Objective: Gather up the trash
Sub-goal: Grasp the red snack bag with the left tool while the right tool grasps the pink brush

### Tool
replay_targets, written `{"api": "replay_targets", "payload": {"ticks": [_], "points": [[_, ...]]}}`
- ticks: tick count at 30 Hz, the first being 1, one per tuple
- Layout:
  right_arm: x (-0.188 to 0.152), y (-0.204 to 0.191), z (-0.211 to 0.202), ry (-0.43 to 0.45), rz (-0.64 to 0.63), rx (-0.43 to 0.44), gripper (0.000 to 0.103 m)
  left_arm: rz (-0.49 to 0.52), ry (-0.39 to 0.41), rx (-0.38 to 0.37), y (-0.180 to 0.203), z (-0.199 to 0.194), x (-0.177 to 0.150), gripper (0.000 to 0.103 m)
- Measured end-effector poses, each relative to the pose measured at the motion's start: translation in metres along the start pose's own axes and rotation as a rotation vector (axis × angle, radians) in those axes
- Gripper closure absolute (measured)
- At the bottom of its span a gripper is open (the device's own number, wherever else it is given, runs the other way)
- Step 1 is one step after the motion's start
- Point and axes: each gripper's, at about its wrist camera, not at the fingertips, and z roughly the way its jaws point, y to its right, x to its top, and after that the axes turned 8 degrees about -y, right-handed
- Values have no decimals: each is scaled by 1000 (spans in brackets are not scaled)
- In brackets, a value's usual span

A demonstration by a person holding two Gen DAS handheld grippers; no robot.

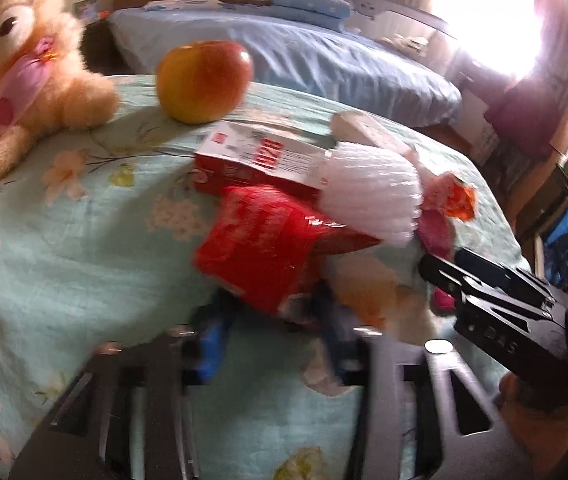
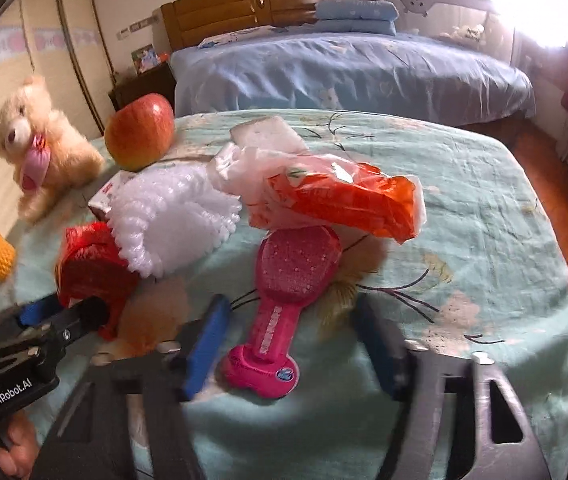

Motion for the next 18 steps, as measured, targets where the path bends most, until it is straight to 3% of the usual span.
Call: {"api": "replay_targets", "payload": {"ticks": [1,4,18], "points": [[0,-1,0,0,-5,-11,56,8,3,-3,1,-1,-1,82],[-2,-2,-3,3,-13,-17,82,20,11,-19,2,-4,-3,86],[-45,34,-38,17,98,162,82,47,6,-84,23,-25,-39,89]]}}
